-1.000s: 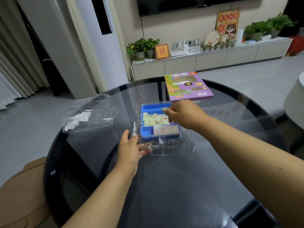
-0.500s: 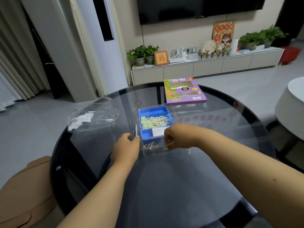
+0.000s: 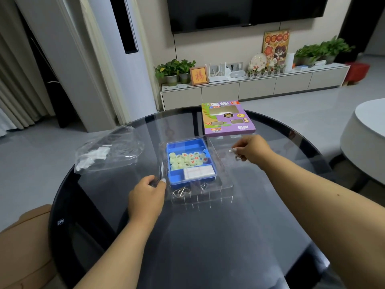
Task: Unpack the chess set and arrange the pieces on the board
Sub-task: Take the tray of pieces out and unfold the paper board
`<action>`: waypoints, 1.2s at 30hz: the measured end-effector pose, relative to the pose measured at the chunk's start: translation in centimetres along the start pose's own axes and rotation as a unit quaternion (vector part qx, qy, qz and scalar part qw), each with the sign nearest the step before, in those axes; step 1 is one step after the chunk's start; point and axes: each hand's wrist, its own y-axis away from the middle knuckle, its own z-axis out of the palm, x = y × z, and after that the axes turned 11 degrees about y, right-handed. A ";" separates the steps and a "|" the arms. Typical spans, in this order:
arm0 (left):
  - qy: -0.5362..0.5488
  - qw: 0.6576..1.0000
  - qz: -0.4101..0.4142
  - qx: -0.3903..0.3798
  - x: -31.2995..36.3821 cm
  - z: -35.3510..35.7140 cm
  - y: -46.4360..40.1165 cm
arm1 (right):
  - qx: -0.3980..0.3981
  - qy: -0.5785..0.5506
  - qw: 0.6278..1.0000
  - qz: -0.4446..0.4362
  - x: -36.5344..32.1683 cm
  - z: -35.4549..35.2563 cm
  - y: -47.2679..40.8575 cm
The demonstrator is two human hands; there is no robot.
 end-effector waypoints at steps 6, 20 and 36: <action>0.003 1.000 0.007 -0.001 -0.1 0.0 0.0 | 0.061 0.141 0.988 -0.006 3.0 0.5 -2.4; 0.028 1.000 0.012 -0.001 0.6 -0.1 0.6 | -0.032 0.419 0.902 -0.102 3.8 3.0 -4.4; 0.098 0.994 -0.002 0.048 0.7 -0.1 0.7 | 0.098 0.415 0.892 -0.148 1.7 3.0 -6.2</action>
